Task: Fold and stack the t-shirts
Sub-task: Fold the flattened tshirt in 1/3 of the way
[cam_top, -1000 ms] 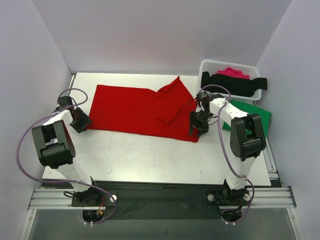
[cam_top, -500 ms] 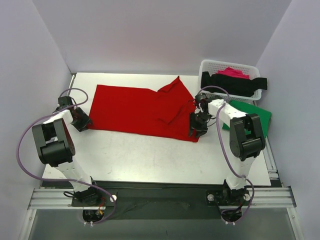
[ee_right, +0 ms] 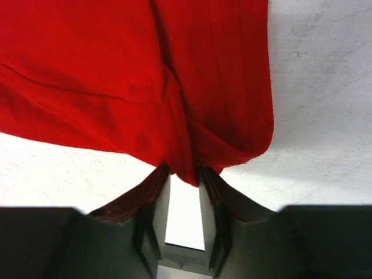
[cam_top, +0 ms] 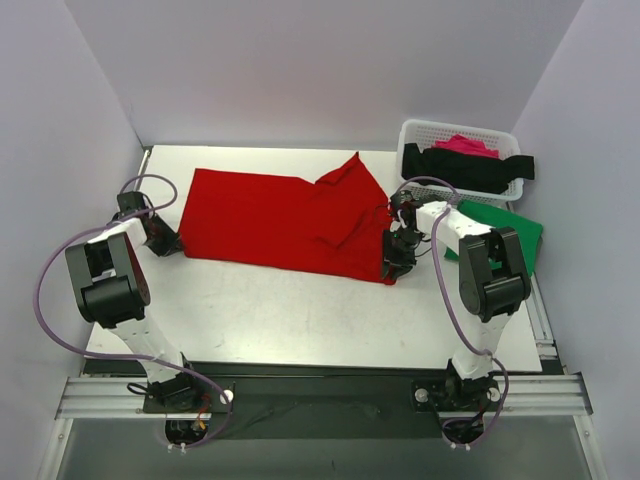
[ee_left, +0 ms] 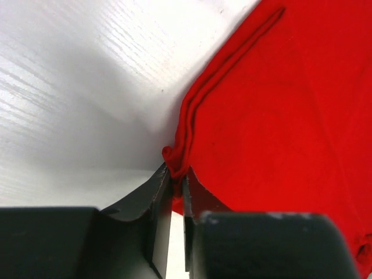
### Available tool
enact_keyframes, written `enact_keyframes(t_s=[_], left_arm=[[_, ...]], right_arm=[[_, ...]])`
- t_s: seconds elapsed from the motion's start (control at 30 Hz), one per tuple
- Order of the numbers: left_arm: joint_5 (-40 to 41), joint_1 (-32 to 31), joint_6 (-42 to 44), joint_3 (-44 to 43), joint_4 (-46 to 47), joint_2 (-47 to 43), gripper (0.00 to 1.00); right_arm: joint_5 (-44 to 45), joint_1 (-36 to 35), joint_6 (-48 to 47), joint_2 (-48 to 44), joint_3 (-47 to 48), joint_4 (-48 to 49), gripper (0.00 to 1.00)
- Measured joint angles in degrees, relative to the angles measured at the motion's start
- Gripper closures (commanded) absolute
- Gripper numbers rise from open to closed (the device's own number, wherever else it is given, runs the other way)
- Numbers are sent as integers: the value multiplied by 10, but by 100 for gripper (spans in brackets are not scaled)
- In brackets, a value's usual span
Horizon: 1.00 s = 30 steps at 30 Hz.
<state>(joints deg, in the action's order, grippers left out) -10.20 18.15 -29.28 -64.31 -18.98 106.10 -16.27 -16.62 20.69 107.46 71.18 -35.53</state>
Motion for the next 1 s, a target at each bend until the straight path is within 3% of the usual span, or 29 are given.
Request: enact_keyframes(t_s=[0.13, 0.23, 1.0], left_arm=[[-6, 0, 0, -10, 0, 9, 97], [-8, 0, 2, -20, 0, 16, 100], [9, -1, 58, -30, -10, 17, 100]], right_arm=[[2, 0, -2, 0, 0, 0, 93], [5, 0, -6, 0, 0, 0, 100], [41, -3, -75, 13, 35, -68, 100]])
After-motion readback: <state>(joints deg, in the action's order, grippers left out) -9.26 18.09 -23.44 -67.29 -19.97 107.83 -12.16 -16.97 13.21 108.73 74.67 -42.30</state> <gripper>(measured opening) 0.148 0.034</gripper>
